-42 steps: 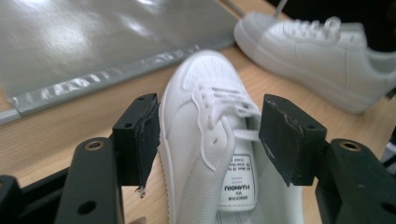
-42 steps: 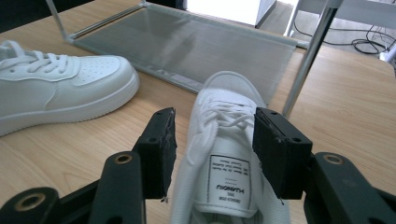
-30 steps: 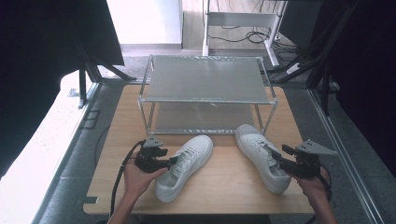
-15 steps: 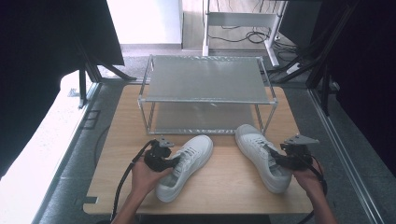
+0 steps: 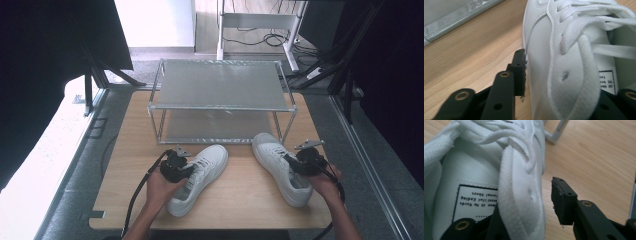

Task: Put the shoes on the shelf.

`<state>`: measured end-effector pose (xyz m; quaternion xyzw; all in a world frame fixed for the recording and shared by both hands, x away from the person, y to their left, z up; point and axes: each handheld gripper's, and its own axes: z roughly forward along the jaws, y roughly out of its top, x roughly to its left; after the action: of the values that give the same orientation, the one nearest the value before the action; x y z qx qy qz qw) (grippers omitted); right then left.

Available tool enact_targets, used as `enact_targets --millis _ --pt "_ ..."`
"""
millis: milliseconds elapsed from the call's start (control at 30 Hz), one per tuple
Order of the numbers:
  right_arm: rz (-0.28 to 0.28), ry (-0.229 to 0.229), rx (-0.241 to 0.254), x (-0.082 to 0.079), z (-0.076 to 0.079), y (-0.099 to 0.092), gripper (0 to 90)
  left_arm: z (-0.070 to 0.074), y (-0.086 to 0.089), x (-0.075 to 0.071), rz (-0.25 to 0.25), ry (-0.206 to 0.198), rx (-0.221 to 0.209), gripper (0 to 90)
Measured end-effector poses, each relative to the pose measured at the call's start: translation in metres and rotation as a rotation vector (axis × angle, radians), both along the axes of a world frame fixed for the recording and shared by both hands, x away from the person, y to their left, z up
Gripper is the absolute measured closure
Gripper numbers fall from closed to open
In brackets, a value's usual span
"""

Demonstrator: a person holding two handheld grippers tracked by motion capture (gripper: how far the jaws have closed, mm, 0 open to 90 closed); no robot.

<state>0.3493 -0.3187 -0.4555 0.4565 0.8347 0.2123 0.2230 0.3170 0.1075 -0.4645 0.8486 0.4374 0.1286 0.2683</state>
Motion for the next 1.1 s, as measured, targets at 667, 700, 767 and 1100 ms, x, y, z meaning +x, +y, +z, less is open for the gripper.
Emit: enact_targets --millis 667,700,767,1100 --pt "-0.039 0.054 0.196 0.006 -0.003 -0.014 86.7 -0.005 0.023 0.001 0.070 0.018 -0.224 82.9" --pt "-0.038 0.047 0.220 0.004 -0.002 -0.015 86.7 -0.006 0.025 0.001 0.072 0.023 -0.241 82.9" --pt "-0.032 0.028 0.283 0.000 0.000 -0.017 86.7 -0.006 0.030 0.001 0.076 0.032 -0.285 82.9" --pt "0.014 -0.022 0.604 -0.027 0.011 -0.017 86.7 0.022 0.059 -0.013 0.074 -0.028 -0.501 82.7"
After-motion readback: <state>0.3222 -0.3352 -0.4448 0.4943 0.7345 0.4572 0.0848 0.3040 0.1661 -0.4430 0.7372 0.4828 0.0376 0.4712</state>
